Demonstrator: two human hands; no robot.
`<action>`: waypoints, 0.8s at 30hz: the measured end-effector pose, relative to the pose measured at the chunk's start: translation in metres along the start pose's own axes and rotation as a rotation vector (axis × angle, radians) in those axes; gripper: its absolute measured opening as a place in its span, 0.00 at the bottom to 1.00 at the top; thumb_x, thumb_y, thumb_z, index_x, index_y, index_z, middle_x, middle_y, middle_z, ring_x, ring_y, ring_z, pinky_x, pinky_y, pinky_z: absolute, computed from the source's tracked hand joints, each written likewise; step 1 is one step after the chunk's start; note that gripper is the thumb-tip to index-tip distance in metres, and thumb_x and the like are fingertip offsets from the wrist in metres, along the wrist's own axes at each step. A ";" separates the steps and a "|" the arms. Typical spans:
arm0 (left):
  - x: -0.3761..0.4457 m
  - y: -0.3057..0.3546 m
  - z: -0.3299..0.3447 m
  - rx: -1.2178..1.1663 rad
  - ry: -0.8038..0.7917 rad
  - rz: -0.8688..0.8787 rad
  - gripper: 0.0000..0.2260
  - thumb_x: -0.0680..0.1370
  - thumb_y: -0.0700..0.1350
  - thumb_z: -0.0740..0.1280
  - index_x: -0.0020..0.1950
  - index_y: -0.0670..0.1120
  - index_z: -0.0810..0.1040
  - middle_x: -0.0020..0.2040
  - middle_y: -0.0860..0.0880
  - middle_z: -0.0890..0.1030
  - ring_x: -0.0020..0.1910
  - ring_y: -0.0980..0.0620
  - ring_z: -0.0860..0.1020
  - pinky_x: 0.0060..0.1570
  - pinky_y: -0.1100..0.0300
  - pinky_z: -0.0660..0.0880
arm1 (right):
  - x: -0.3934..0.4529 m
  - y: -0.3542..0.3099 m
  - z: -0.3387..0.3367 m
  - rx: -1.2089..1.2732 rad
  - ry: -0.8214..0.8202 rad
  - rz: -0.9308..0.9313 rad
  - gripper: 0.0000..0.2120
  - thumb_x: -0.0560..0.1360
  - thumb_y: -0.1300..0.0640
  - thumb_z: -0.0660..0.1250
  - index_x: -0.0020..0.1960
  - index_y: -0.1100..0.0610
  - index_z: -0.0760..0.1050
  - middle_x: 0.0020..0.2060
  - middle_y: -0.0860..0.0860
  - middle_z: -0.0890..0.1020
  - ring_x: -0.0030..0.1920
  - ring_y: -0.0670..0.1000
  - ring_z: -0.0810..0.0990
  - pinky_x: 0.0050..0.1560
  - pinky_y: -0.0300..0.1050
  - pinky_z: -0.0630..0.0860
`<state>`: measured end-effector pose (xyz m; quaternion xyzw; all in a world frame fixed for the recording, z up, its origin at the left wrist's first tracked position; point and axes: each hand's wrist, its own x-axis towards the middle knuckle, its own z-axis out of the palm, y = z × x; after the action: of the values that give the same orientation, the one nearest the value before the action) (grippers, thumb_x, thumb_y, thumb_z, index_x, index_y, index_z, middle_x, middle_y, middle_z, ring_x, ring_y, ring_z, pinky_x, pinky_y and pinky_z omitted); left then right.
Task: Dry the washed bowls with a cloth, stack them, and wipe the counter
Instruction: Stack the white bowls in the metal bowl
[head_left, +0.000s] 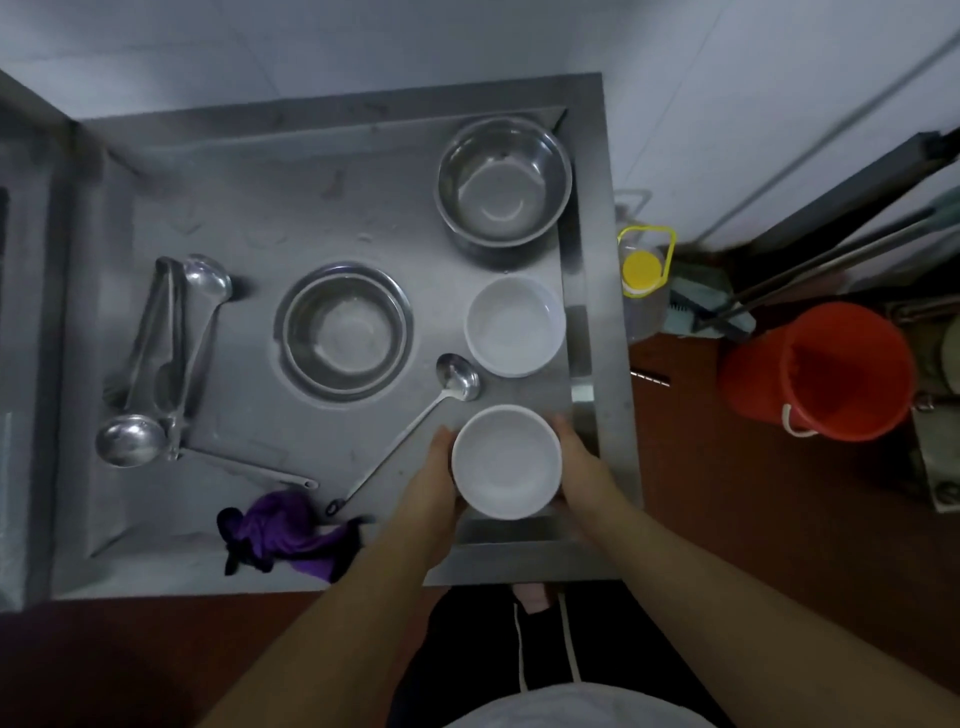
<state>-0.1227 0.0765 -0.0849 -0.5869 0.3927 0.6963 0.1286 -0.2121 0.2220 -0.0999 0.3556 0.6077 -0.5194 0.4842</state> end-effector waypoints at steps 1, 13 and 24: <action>0.003 -0.001 0.001 0.001 -0.006 0.000 0.18 0.84 0.64 0.59 0.54 0.54 0.82 0.42 0.58 0.89 0.42 0.58 0.87 0.45 0.54 0.80 | 0.001 0.002 0.000 0.017 0.011 -0.006 0.22 0.80 0.32 0.64 0.60 0.47 0.82 0.53 0.53 0.86 0.51 0.56 0.86 0.36 0.46 0.83; -0.022 0.023 0.001 0.036 -0.127 0.045 0.18 0.84 0.60 0.62 0.60 0.49 0.85 0.53 0.48 0.89 0.48 0.52 0.88 0.41 0.57 0.83 | -0.040 -0.018 0.015 -0.013 0.061 -0.055 0.15 0.75 0.39 0.68 0.51 0.47 0.87 0.55 0.56 0.87 0.51 0.60 0.88 0.46 0.61 0.87; -0.087 0.104 0.004 0.088 -0.321 0.329 0.28 0.66 0.62 0.76 0.64 0.53 0.84 0.57 0.47 0.87 0.55 0.45 0.86 0.51 0.50 0.83 | -0.114 -0.095 0.033 0.048 -0.037 -0.151 0.18 0.82 0.41 0.66 0.63 0.51 0.83 0.57 0.56 0.87 0.56 0.61 0.87 0.61 0.67 0.82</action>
<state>-0.1681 0.0355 0.0360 -0.3907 0.4875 0.7745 0.0993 -0.2621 0.1780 0.0367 0.3106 0.6110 -0.5754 0.4463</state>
